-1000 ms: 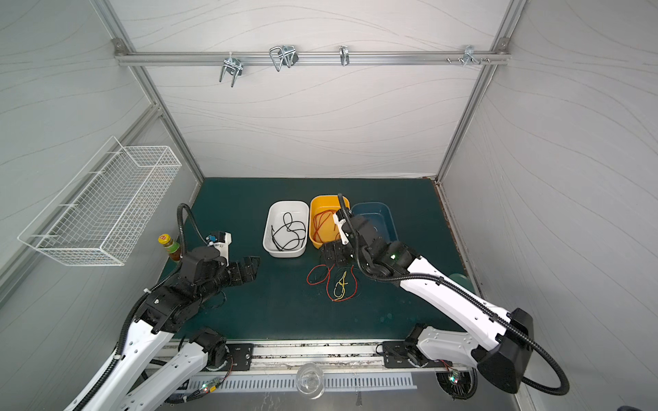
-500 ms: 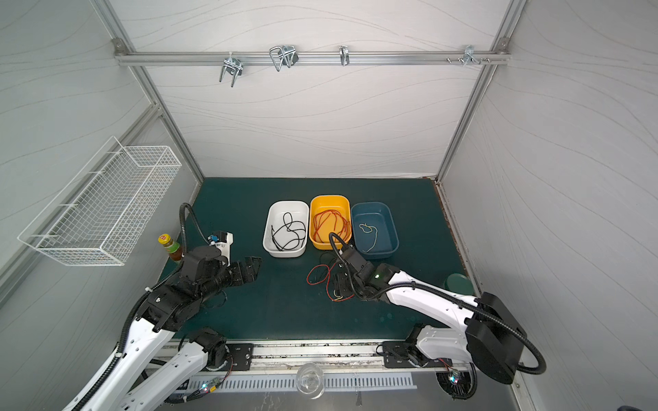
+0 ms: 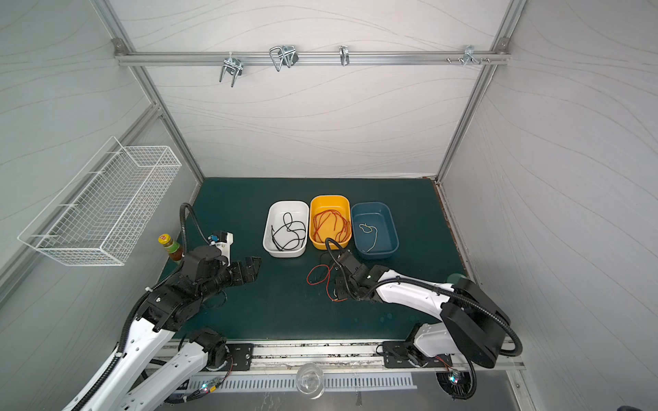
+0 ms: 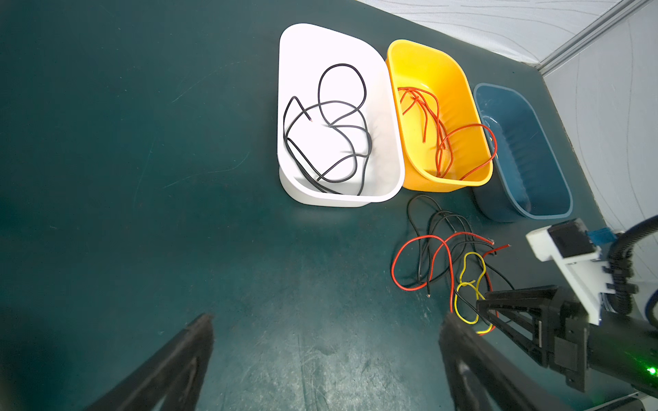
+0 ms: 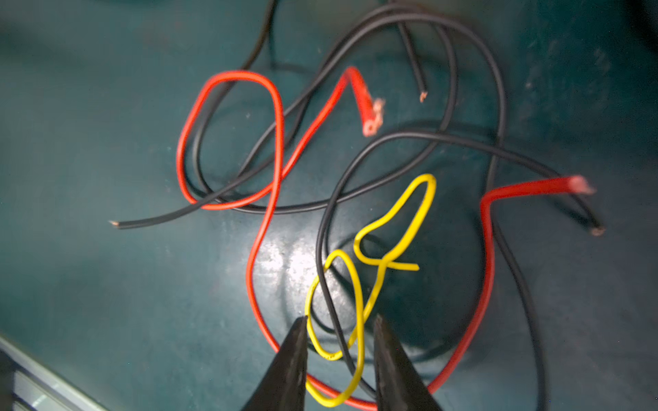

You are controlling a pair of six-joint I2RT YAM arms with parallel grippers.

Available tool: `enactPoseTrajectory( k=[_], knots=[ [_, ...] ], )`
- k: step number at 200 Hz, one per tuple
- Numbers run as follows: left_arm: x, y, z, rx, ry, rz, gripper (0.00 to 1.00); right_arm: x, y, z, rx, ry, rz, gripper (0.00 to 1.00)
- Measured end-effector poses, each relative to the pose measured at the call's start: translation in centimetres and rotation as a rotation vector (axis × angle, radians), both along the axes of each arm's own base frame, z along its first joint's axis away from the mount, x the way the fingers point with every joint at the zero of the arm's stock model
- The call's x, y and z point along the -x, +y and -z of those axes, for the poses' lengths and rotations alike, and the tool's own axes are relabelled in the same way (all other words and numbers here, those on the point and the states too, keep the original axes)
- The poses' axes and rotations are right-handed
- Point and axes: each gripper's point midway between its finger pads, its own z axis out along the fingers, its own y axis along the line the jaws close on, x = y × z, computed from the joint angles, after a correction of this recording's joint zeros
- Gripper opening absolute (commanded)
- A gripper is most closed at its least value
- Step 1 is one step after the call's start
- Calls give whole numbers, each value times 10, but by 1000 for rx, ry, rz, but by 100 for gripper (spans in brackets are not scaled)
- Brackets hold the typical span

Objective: Untangle the cables
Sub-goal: 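Grasp the yellow wire in the tangle with the right gripper, then lift the yellow wire and carry it over the blue tub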

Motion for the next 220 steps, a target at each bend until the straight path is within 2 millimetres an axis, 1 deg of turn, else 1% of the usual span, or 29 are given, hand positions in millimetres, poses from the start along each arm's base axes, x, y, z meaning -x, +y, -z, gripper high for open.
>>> enactPoseTrajectory(
  k=[24, 59, 85, 103, 119, 128, 179, 202, 220],
  knots=[
    [0, 0, 0, 0, 0, 0, 100, 1, -1, 4, 10, 8, 0, 31],
    [0, 0, 0, 0, 0, 0, 100, 1, -1, 6, 18, 12, -1, 16],
    [0, 0, 0, 0, 0, 0, 100, 0, -1, 6, 20, 7, -5, 9],
    [0, 0, 0, 0, 0, 0, 100, 0, -2, 0, 13, -4, -7, 3],
    [0, 0, 0, 0, 0, 0, 100, -2, -1, -14, -10, -32, -12, 0],
    [0, 0, 0, 0, 0, 0, 100, -3, -1, -25, -28, -54, -15, 0],
    [0, 0, 0, 0, 1, 1, 100, -9, -3, -100, -167, -233, -31, 0],
    [0, 0, 0, 1, 1, 2, 100, -11, -10, -131, -198, -323, -40, 0],
    [0, -1, 0, 2, 3, 3, 100, -20, -19, -154, -203, -380, -21, 0]
  ],
)
